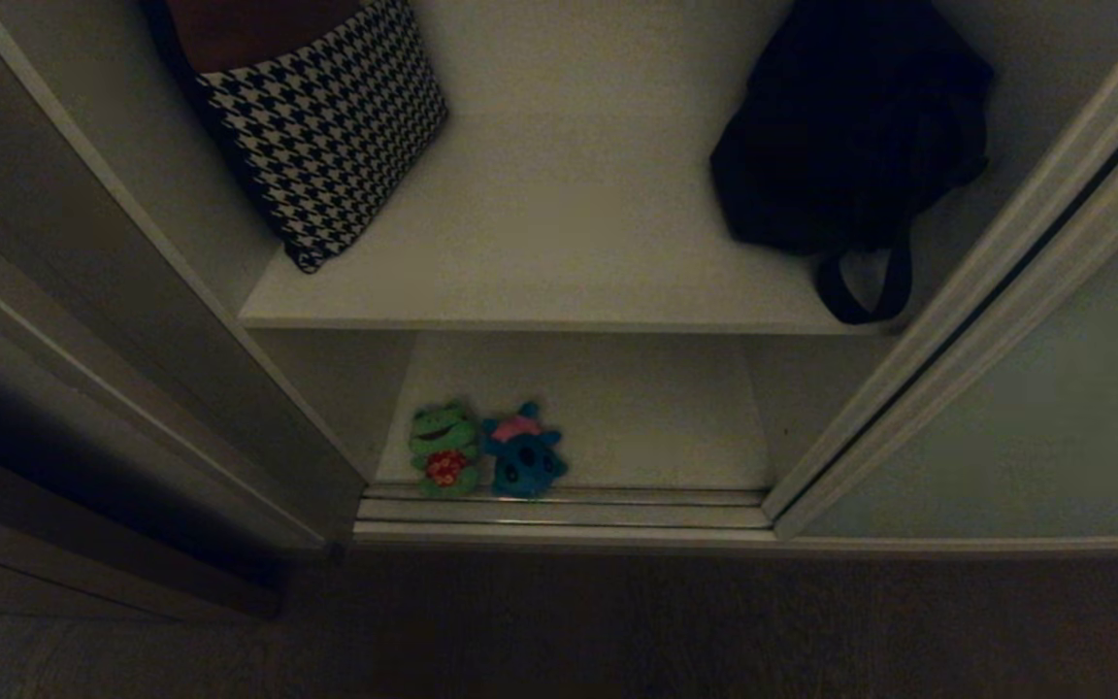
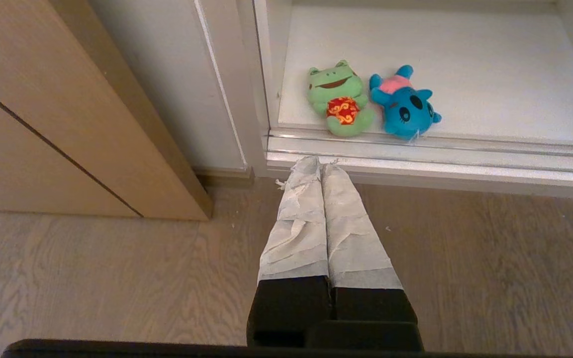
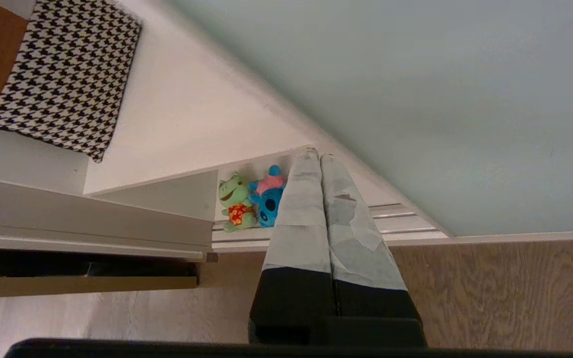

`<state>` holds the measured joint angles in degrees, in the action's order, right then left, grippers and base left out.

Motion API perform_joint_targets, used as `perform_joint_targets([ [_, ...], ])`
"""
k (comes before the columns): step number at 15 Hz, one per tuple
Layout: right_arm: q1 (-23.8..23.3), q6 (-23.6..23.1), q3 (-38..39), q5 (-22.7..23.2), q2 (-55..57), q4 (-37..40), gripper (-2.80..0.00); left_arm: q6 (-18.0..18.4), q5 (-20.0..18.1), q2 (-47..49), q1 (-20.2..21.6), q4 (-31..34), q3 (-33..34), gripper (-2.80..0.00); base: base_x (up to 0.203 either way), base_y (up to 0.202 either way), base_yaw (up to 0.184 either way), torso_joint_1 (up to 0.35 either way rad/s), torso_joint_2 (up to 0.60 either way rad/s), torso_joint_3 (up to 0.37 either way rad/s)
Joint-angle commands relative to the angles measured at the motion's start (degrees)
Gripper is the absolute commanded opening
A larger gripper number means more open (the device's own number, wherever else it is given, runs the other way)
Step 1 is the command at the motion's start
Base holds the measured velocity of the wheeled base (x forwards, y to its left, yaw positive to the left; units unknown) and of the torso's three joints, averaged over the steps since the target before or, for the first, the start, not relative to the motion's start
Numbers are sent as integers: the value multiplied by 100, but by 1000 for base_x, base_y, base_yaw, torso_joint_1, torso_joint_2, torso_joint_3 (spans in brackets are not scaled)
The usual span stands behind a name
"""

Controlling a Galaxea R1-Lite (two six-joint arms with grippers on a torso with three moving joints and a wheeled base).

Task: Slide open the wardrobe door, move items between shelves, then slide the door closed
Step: Close the door

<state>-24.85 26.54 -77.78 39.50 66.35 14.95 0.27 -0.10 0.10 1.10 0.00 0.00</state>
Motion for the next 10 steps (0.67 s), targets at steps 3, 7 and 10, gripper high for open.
perform_joint_targets([
  [3, 345, 26, -14, -49, 221, -176, -280, 0, 1, 8, 4, 0, 0, -280, 0, 0, 0, 0, 0, 0],
  [7, 385, 9, -24, -123, 391, -294, -280, 0, 1, 8, -4, 0, 0, -280, 0, 0, 0, 0, 0, 0],
  [10, 397, 1, -18, -127, 441, -361, -280, 0, 1, 8, 5, 0, 0, -280, 0, 0, 0, 0, 0, 0],
])
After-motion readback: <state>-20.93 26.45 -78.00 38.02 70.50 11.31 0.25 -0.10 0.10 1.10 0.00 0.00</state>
